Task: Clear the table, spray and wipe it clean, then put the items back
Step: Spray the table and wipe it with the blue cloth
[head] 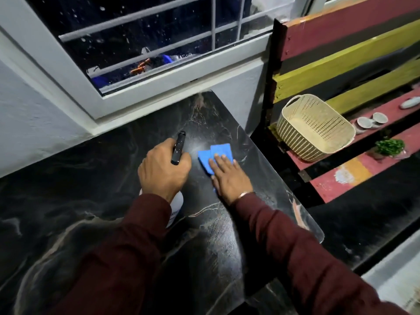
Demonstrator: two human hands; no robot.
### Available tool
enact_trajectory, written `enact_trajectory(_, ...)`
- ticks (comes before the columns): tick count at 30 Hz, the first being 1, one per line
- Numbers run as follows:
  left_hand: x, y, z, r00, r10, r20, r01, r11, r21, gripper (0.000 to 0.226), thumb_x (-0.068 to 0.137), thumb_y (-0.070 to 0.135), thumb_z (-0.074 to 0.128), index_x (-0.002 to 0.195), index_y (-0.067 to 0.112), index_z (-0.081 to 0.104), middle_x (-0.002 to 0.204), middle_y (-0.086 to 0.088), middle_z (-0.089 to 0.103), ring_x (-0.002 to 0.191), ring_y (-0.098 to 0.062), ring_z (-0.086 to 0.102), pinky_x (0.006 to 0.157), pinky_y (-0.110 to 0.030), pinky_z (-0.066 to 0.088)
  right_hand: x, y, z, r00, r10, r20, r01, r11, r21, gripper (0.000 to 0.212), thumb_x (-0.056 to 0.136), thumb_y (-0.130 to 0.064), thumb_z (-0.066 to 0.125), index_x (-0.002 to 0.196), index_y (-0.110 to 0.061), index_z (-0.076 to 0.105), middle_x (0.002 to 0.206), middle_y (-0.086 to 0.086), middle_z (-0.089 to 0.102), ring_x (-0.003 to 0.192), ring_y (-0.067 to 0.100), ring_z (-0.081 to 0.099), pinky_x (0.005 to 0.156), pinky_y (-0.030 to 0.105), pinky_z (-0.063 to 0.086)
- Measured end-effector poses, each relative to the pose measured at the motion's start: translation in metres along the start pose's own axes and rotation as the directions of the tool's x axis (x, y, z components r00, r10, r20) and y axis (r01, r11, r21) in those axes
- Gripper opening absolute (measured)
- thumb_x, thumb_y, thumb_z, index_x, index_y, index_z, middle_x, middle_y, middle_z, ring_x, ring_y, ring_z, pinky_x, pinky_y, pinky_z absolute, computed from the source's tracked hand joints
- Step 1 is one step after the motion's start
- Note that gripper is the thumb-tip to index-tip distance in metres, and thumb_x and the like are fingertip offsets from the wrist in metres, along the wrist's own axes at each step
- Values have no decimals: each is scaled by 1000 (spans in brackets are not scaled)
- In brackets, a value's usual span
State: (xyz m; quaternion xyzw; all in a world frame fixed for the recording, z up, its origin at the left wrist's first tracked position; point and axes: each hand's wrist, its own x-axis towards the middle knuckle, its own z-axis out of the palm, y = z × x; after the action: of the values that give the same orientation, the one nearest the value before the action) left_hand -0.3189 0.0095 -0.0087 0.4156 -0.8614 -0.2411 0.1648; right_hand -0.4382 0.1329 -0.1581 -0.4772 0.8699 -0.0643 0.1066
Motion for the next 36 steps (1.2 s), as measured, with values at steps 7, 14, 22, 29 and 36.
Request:
enact_trajectory(7, -7, 40, 38, 997, 70, 46, -70, 998, 9, 26, 81, 38, 50, 73, 15, 43, 69, -2, 55, 72, -36, 55, 67, -42, 47, 29, 58, -17, 949, 314, -15, -312, 948, 58, 55, 100, -37, 30, 150, -16, 22, 159, 7, 17, 146, 26, 14, 116, 46, 13)
enact_trajectory(14, -34, 89, 54, 989, 79, 122, -77, 997, -16, 21, 83, 33, 54, 73, 17, 45, 69, 2, 54, 70, -28, 51, 65, -36, 36, -127, 74, 2, 892, 453, -13, -450, 888, 99, 58, 97, -40, 23, 149, -16, 26, 157, 5, 23, 145, 24, 21, 116, 44, 21)
enact_trajectory(22, -53, 111, 54, 983, 111, 147, -108, 994, -29, 19, 84, 36, 55, 77, 19, 49, 75, 3, 59, 72, -27, 52, 68, -36, 38, -247, 63, 11, 817, 577, 9, -576, 814, 73, 67, 99, -44, 0, 145, -13, 37, 152, 8, 35, 141, 26, 31, 112, 41, 18)
enact_trajectory(29, -45, 76, 28, 991, 94, 92, -92, 995, -27, 18, 83, 31, 55, 73, 18, 48, 67, 3, 54, 66, -24, 52, 65, -35, 37, -160, 40, 9, 805, 588, -73, -577, 806, 132, 60, 93, -35, 23, 145, -8, 35, 153, 15, 31, 142, 35, 27, 116, 46, 18)
enact_trajectory(36, -31, 17, -13, 998, 38, 46, -37, 999, -22, 16, 83, 32, 56, 78, 16, 55, 70, 1, 59, 69, -27, 56, 68, -39, 45, -98, -68, 23, 974, 223, -47, -219, 972, 83, 61, 91, -44, 34, 144, -13, 39, 151, 11, 36, 142, 30, 27, 117, 45, 16)
